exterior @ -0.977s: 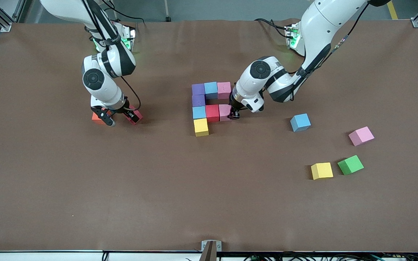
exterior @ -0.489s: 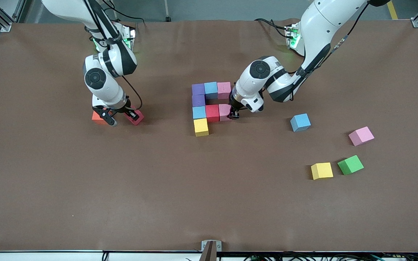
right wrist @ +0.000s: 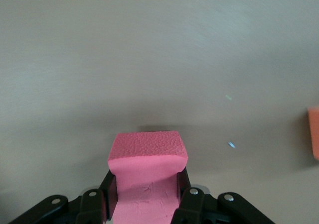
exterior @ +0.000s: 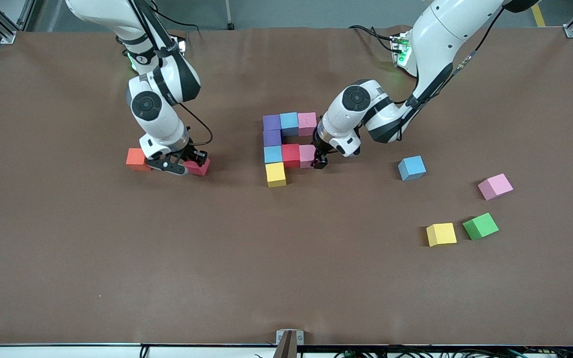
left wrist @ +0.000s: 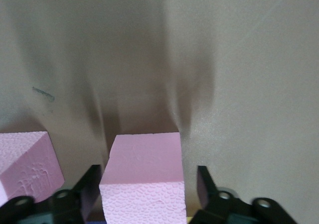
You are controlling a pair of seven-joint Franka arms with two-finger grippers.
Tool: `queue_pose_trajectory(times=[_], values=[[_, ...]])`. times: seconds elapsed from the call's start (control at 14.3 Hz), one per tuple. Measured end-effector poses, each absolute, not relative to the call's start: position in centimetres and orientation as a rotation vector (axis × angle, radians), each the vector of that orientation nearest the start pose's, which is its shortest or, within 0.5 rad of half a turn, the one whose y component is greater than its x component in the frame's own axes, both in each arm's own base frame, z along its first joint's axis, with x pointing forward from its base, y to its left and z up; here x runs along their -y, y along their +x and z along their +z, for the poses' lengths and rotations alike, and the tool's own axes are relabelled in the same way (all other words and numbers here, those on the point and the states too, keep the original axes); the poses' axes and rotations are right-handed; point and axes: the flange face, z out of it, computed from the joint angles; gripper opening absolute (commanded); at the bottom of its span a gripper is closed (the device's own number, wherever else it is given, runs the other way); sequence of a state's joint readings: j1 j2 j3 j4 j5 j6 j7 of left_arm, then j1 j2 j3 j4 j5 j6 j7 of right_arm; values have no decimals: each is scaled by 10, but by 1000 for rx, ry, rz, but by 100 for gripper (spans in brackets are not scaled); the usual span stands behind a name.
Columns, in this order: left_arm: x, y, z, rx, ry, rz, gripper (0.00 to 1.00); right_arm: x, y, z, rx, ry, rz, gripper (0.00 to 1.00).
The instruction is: Arrange 11 blocks into digit 3
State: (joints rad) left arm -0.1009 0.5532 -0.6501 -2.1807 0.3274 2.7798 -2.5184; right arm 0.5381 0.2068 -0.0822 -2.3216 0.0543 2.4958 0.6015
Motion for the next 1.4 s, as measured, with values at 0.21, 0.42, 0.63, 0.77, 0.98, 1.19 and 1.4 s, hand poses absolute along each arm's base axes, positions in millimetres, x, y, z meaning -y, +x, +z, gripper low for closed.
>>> queue_pose_trajectory(times=[0.21, 0.42, 0.63, 0.77, 0.98, 1.19, 1.4], values=[[403, 409, 200, 2328, -2329, 304, 100, -283, 506, 280, -61, -3158, 103, 1], [402, 413, 205, 2306, -2310, 274, 100, -344, 536, 304, 93, -3143, 46, 1], [410, 419, 245, 2263, -2322, 186, 100, -390, 558, 309, 189, -3116, -34, 1], [414, 424, 291, 2248, -2329, 102, 100, -420, 562, 305, 243, -3118, -27, 1], [405, 446, 357, 2201, -2328, -30, 100, -455, 564, 298, 303, -3115, -31, 1], [377, 491, 405, 2098, -2394, -81, 100, -474, 569, 292, 323, -3104, -59, 1], [321, 540, 423, 1982, -2504, -97, 100, -490, 572, 282, 334, -3097, -74, 1]])
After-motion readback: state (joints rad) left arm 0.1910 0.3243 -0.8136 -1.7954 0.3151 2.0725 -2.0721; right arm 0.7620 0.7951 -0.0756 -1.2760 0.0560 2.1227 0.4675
